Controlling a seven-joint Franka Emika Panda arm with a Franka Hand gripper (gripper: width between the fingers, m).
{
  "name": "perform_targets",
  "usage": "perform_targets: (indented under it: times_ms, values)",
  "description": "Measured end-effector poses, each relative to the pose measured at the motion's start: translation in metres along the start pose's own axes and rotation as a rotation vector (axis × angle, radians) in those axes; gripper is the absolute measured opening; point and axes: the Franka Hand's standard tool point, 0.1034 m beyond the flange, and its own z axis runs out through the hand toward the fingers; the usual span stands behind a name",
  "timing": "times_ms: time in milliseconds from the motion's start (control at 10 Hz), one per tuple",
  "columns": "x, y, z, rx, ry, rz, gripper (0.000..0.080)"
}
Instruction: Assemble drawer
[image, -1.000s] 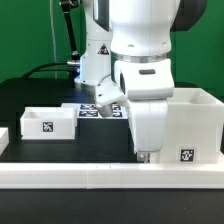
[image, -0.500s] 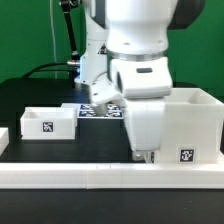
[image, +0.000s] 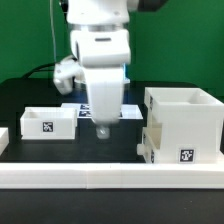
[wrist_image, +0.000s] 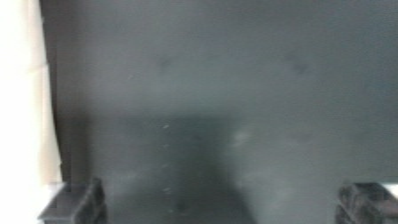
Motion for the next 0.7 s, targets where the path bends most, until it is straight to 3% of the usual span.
perform_targets:
  times_ms: [300, 400, 700]
  values:
    - [-0.017, -0.050, -0.007, -0.009, -0.015, 0.063, 0.0649]
    - [-0.022, -0.054, -0.006, 0.005, -0.012, 0.060, 0.0649]
    - [-0.022, -0.054, -0.005, 0.006, -0.012, 0.102, 0.0649]
